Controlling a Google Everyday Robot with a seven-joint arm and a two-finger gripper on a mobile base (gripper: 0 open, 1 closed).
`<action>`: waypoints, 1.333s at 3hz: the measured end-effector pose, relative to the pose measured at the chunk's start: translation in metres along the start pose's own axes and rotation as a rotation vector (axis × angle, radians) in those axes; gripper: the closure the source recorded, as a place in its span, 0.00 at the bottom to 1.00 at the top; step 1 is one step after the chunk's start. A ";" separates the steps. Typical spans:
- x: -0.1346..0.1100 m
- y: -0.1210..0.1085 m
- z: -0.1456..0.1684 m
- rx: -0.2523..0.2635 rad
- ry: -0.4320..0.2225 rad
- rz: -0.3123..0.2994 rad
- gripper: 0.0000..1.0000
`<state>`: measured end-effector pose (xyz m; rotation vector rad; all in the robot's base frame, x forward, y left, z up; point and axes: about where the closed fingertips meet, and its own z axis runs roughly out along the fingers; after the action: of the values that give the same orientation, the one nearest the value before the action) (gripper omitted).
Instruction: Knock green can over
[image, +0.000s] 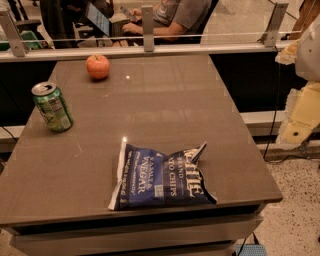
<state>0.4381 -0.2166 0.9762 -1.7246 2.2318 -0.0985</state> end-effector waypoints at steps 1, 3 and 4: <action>0.000 0.000 0.000 0.000 0.000 0.000 0.00; -0.047 -0.023 0.036 -0.047 -0.302 0.023 0.00; -0.096 -0.024 0.063 -0.095 -0.494 -0.002 0.00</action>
Offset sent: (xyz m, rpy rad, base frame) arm 0.0440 0.0197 -0.0084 0.3561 -0.0454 0.0256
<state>0.4999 -0.1232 0.9418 -1.5824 1.8916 0.3965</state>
